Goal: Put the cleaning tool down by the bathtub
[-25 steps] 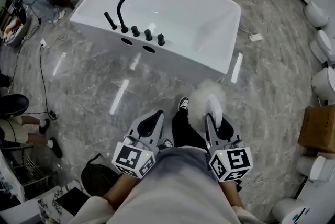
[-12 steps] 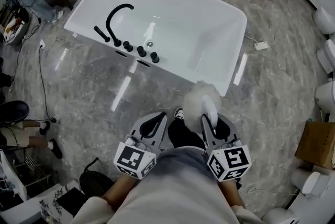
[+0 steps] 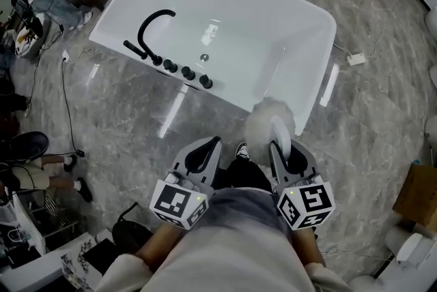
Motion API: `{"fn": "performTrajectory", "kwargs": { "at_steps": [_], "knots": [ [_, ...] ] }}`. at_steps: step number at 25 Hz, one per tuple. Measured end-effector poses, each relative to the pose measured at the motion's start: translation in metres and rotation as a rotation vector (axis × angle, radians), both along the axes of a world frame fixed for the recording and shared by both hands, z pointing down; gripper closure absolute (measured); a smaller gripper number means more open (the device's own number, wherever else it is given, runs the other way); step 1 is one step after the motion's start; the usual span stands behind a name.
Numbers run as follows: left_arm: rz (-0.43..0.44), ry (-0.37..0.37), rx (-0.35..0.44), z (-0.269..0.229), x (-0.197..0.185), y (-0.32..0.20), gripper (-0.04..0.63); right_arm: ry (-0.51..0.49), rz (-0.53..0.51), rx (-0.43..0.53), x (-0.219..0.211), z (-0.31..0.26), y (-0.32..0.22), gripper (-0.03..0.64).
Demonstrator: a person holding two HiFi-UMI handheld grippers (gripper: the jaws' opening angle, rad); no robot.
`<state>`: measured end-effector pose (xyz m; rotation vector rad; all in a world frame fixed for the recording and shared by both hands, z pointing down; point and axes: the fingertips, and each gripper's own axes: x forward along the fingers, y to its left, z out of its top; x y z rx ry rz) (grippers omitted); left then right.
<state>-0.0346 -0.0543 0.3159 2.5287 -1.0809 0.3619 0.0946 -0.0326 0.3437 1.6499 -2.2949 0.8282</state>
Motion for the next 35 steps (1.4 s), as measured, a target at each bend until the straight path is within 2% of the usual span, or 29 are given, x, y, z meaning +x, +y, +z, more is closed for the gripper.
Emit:
{"fn": "performTrajectory", "kwargs": {
  "at_steps": [7,15,20,23,27,32,35],
  "knots": [
    [-0.040,0.014,-0.024,0.016,0.006,-0.018,0.587,-0.016,-0.014,-0.016,0.006,0.014,-0.020,0.535],
    [-0.075,-0.010,-0.071,0.035,0.002,-0.034,0.588,-0.015,-0.013,-0.081,0.008,0.038,-0.043,0.543],
    [-0.124,0.040,-0.078,0.035,-0.005,-0.049,0.588,-0.067,-0.011,-0.088,0.006,0.044,-0.062,0.545],
    [-0.140,0.053,-0.091,0.039,-0.009,-0.055,0.588,-0.059,-0.031,-0.104,0.002,0.051,-0.071,0.545],
    [-0.129,0.014,-0.071,0.040,-0.011,-0.058,0.586,-0.040,-0.049,-0.118,-0.001,0.059,-0.079,0.545],
    [-0.137,0.005,-0.132,0.055,-0.015,-0.059,0.586,-0.020,-0.065,-0.141,-0.003,0.072,-0.088,0.545],
    [-0.142,0.005,-0.140,0.058,-0.018,-0.060,0.586,-0.018,-0.084,-0.167,-0.007,0.084,-0.092,0.545]
  ]
}}
